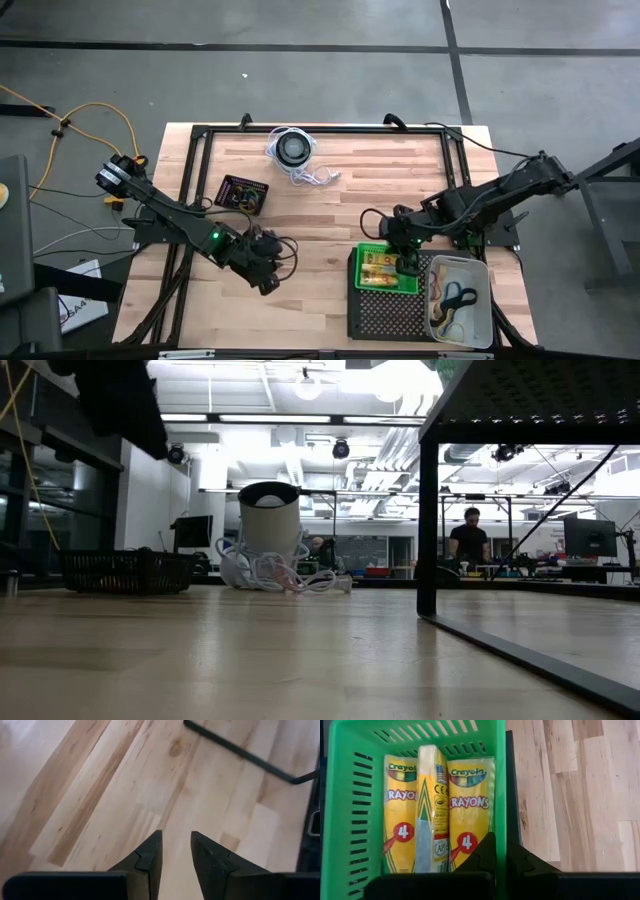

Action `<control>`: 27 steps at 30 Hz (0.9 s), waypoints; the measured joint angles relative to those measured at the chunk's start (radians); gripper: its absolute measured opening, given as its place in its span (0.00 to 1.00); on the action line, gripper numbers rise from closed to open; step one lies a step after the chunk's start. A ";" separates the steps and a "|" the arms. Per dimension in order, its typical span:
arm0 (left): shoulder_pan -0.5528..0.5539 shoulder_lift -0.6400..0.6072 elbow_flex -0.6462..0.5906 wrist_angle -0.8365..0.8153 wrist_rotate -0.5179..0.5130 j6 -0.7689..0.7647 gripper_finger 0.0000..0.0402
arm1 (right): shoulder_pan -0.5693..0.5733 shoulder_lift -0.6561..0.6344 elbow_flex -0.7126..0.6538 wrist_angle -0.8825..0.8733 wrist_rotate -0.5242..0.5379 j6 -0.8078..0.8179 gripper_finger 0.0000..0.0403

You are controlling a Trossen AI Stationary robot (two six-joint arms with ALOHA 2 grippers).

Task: Pick & Place Office Desk Supplies
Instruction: Put the green bin on the shelf

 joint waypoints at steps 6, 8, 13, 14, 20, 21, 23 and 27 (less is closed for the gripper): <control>0.000 0.000 0.000 0.072 0.000 0.000 0.24 | 0.000 0.000 0.000 -0.002 -0.007 0.022 0.00; 0.000 0.000 0.000 0.095 0.000 0.000 0.24 | 0.000 0.000 0.000 -0.002 -0.016 0.022 0.00; 0.000 0.000 0.000 0.144 0.000 0.000 0.24 | 0.000 0.000 0.000 -0.003 -0.023 0.022 0.00; 0.000 0.000 0.000 0.153 0.000 0.000 0.24 | 0.000 0.000 0.000 -0.003 -0.023 0.021 0.00; 0.000 0.000 0.000 0.184 0.000 0.000 0.24 | 0.000 0.000 0.000 0.000 -0.016 0.015 0.05; 0.000 0.000 0.000 0.188 0.000 0.000 0.24 | 0.000 0.000 0.000 0.001 -0.016 0.015 0.07; 0.000 0.000 0.000 0.200 0.000 0.000 0.24 | 0.000 0.000 0.000 0.001 -0.016 0.015 0.11; 0.000 0.000 0.000 0.205 0.000 0.000 0.24 | 0.000 0.000 0.000 0.002 -0.016 0.015 0.19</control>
